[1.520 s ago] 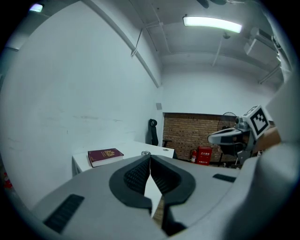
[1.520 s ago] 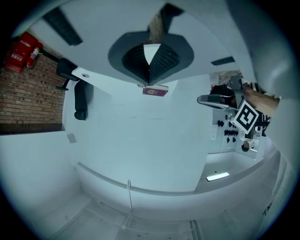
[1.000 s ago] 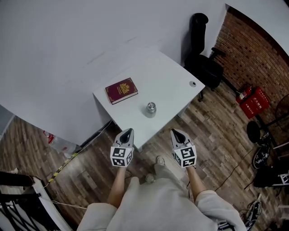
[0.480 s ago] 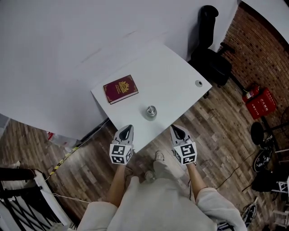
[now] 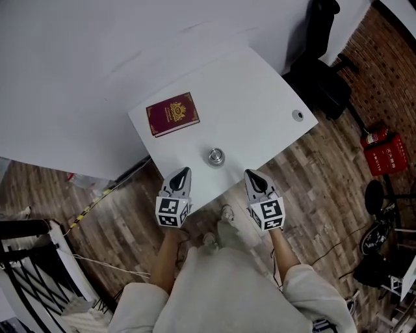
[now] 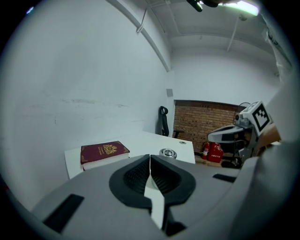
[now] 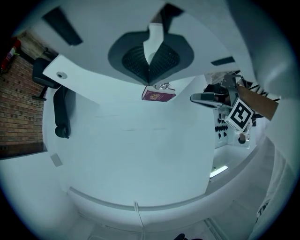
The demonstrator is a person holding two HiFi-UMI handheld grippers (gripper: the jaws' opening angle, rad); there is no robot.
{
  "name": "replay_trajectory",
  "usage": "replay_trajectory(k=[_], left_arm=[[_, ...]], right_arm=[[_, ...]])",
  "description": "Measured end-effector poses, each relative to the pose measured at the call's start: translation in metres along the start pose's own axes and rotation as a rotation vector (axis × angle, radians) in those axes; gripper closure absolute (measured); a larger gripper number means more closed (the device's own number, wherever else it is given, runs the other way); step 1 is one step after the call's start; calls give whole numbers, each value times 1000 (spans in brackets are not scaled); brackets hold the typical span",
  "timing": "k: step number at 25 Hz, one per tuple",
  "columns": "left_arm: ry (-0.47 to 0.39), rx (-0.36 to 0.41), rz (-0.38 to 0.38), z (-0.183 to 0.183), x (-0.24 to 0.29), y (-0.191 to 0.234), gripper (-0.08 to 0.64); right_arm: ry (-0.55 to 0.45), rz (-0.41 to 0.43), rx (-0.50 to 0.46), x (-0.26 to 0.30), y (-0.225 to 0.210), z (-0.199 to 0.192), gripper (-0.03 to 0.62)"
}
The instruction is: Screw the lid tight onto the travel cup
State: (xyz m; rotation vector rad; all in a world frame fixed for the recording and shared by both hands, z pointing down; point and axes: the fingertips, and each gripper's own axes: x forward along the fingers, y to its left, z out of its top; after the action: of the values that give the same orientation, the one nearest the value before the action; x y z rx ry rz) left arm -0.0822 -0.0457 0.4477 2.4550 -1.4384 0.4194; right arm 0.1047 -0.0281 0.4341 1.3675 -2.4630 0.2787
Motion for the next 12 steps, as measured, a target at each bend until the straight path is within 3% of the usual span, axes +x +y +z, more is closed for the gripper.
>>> replay_trajectory(k=[12], left_arm=[[16,-23,24,-23,33,5,551]], right_arm=[[15,72,3,34,-11,-19,592]])
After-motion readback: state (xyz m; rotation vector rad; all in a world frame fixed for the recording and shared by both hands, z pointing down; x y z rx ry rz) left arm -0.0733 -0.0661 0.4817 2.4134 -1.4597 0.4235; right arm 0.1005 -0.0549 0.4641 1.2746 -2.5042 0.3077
